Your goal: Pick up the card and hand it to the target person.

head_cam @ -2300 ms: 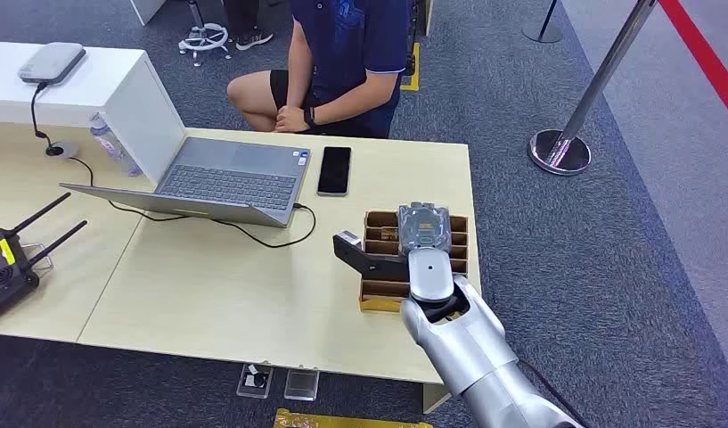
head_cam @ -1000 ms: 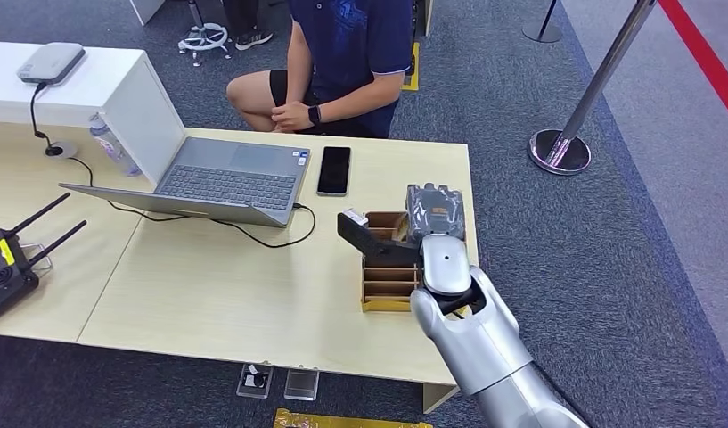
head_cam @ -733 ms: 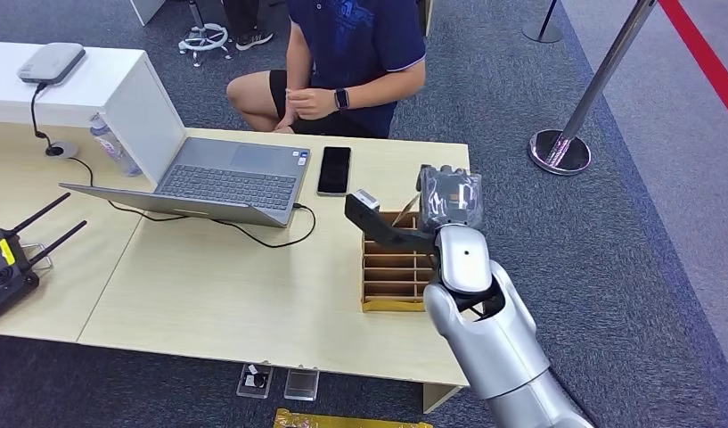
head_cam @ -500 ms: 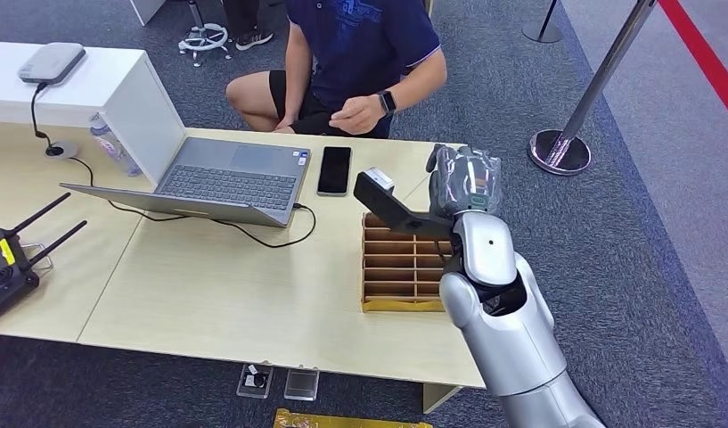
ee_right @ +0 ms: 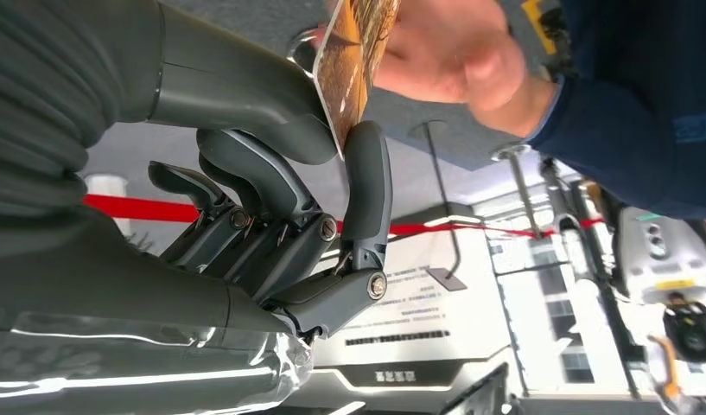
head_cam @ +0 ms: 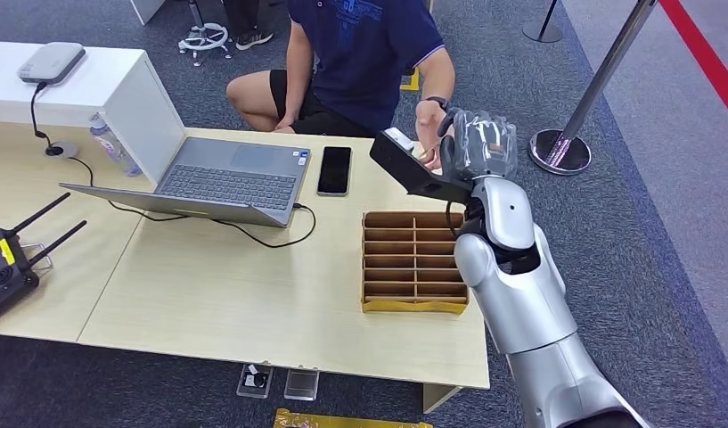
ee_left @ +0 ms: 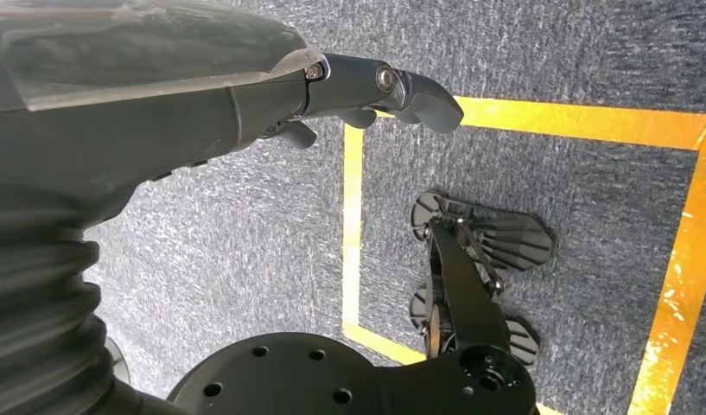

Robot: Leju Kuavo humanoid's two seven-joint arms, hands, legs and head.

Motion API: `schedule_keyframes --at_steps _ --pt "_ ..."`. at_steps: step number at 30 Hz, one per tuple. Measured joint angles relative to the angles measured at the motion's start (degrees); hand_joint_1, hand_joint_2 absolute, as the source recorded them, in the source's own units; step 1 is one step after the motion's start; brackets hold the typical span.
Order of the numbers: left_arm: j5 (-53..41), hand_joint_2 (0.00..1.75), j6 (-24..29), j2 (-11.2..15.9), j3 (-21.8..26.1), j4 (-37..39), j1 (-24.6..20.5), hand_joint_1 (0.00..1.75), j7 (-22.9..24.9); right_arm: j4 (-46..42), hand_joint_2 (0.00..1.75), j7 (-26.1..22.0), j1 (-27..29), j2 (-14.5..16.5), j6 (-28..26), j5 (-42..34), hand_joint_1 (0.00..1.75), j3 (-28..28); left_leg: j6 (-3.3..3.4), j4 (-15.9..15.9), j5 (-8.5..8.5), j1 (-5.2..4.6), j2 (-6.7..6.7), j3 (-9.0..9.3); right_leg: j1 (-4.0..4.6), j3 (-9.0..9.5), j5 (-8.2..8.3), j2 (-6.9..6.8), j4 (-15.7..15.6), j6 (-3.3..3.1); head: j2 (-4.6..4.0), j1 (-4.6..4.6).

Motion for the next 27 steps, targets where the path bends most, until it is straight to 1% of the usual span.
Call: schedule_keyframes --at_steps 5,8,11,17,27 --pt "-0.51 1.75 -0.38 0.06 -0.03 -0.01 -0.06 0.0 -0.18 4.95 1.75 -6.27 -2.72 0.77 -7.52 -2.5 1.75 -1.27 0.0 0.0 0.0 0.0 0.0 0.0 0.0 0.0 0.0 0.0 0.0 0.0 0.0 -0.02" --pt "-0.54 1.75 -0.37 0.07 -0.05 0.01 -0.09 0.0 -0.36 7.92 1.75 -10.82 -3.96 1.49 -12.41 -4.24 1.75 -2.12 0.0 0.0 0.0 0.0 0.0 0.01 0.0 0.0 0.0 0.0 0.0 0.0 0.0 -0.03" --pt "-0.41 1.75 -0.39 0.07 -0.03 0.0 -0.13 0.0 -0.67 11.04 1.75 -13.51 -4.91 2.47 -15.81 -4.83 1.75 -2.76 0.0 0.0 0.0 0.0 0.0 0.01 0.0 0.0 0.0 0.0 0.0 0.0 0.0 -0.03" --pt "0.35 1.75 -1.95 0.07 -0.01 0.01 -0.16 0.0 -1.61 15.91 1.75 -14.38 -5.51 4.14 -17.74 -4.39 1.75 -2.97 0.0 0.0 0.0 0.0 0.0 0.0 0.0 0.0 0.0 0.0 0.01 0.0 0.0 -0.03" --pt "1.36 1.75 -3.52 0.07 0.02 0.03 -0.14 0.0 -1.68 20.17 1.75 -14.42 -5.88 5.52 -17.93 -4.24 1.75 -3.24 0.0 0.0 0.0 0.0 0.0 0.0 0.0 0.0 0.0 0.0 0.0 0.0 0.0 -0.02"
